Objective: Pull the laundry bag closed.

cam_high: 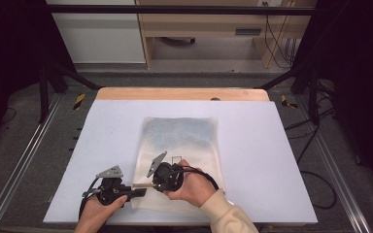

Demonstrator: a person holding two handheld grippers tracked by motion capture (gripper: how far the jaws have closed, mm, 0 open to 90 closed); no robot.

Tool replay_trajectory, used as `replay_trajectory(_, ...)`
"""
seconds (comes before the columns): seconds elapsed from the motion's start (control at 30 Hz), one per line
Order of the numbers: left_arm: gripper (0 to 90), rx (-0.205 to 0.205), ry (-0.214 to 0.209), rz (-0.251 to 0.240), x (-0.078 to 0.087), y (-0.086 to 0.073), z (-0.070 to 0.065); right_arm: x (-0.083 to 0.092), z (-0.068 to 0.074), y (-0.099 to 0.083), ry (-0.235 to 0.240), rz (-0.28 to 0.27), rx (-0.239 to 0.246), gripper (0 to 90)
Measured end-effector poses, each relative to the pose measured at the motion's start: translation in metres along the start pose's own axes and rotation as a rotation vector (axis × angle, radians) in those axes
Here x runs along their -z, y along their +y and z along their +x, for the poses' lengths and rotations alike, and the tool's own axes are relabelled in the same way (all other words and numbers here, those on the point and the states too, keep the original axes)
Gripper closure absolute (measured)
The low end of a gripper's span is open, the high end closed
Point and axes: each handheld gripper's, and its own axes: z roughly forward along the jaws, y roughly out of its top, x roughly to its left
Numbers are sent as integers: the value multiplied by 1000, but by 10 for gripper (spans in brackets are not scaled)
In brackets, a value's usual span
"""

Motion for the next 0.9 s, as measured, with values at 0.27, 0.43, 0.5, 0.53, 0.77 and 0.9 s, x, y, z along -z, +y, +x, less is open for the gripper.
replay_trajectory(0.27, 849, -7, -4, 8, -3, 0, -2, 1, 0, -4, -1, 3, 1, 821)
replay_trajectory(0.43, 849, -8, -5, 6, -3, 0, -3, 3, 0, -5, 1, 1, 4, 821)
replay_trajectory(0.5, 849, -11, -5, 8, -3, 0, -3, 3, 1, -6, 0, 1, -1, 821)
replay_trajectory(0.53, 849, -9, -8, 7, -3, 0, -3, 3, 0, -7, 0, 0, 0, 821)
replay_trajectory(0.77, 849, -10, -11, 5, -3, 0, -4, 6, 2, -8, -4, -3, -5, 821)
replay_trajectory(0.9, 849, -9, -13, 4, -3, 0, -4, 8, 2, -9, -9, -4, -3, 821)
